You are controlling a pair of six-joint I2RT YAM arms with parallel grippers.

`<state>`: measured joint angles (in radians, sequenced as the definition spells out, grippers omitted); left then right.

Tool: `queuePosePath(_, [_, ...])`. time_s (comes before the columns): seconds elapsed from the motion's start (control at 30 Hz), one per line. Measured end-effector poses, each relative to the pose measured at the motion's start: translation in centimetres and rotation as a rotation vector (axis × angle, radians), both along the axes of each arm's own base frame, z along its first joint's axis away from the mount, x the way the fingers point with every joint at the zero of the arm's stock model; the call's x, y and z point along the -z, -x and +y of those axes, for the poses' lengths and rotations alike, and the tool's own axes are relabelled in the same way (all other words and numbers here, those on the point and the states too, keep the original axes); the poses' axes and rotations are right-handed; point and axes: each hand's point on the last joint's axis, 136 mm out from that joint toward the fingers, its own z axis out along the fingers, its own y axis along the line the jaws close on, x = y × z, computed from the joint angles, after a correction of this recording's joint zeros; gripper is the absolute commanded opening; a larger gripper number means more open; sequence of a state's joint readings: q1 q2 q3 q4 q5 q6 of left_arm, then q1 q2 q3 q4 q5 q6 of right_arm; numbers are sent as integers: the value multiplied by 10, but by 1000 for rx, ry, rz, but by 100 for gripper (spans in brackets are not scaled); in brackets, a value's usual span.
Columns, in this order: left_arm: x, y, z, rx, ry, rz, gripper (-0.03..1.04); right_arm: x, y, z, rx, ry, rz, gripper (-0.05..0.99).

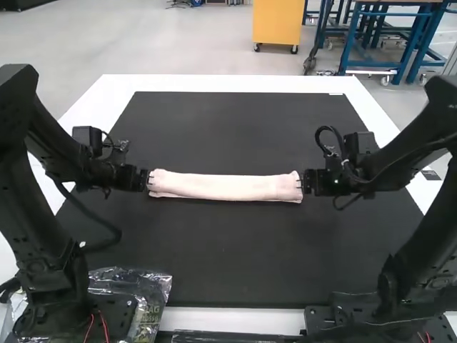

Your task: Fold the towel.

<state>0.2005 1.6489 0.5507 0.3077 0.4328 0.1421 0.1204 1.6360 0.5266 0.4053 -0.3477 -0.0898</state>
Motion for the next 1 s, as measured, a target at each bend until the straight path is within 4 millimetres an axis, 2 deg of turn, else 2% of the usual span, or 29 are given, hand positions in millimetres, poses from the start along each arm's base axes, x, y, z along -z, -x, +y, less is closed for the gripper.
queuePosePath(0.13, [-34,-13,13,-59,17,-104,97,-10,-10,1,5,-9,-26,91])
queuePosePath(0.23, [-46,-15,18,-83,27,-130,97,-11,-13,2,7,-12,-29,91])
queuePosePath(0.53, [-48,-14,32,-137,64,-114,97,15,-12,3,5,-4,29,91])
queuePosePath(1.0, [-47,-12,32,-136,81,-103,97,14,-26,29,-55,-5,1,91])
